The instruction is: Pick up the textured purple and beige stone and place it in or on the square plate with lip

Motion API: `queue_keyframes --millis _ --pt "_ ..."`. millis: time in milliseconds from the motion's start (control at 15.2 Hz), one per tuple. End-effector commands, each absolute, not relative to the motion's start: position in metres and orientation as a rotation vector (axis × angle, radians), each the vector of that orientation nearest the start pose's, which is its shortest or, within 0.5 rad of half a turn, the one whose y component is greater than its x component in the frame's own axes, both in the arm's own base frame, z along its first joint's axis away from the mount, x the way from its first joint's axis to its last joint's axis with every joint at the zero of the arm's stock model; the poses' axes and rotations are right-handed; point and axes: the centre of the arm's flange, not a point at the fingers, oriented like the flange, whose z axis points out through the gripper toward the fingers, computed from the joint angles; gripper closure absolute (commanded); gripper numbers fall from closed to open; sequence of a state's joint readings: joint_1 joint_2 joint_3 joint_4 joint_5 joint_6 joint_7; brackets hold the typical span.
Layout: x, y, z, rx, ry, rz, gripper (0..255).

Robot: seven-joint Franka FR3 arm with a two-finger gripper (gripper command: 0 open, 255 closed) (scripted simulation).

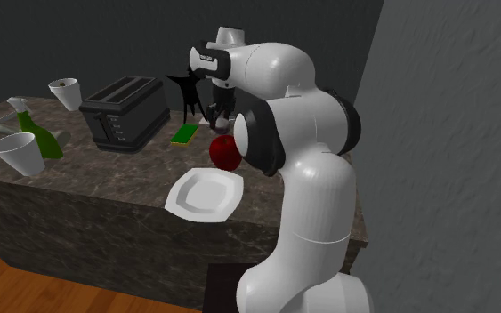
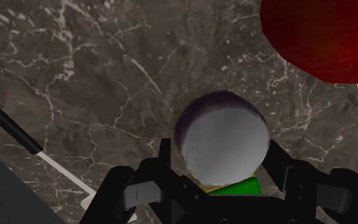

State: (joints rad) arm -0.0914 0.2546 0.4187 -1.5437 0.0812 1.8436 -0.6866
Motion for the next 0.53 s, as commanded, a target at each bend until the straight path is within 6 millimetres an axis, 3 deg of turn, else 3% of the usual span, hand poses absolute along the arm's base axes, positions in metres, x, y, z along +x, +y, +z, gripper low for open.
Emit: queue_keyframes --millis 0,264,462 --pt "0.613 0.188 0.534 -2.623 -1.398 -0.146 255" --pt "0.613 0.188 0.551 -2.623 -1.398 -0.146 255" --pt "0.574 0.188 0.552 -2.623 -1.398 -0.146 255"
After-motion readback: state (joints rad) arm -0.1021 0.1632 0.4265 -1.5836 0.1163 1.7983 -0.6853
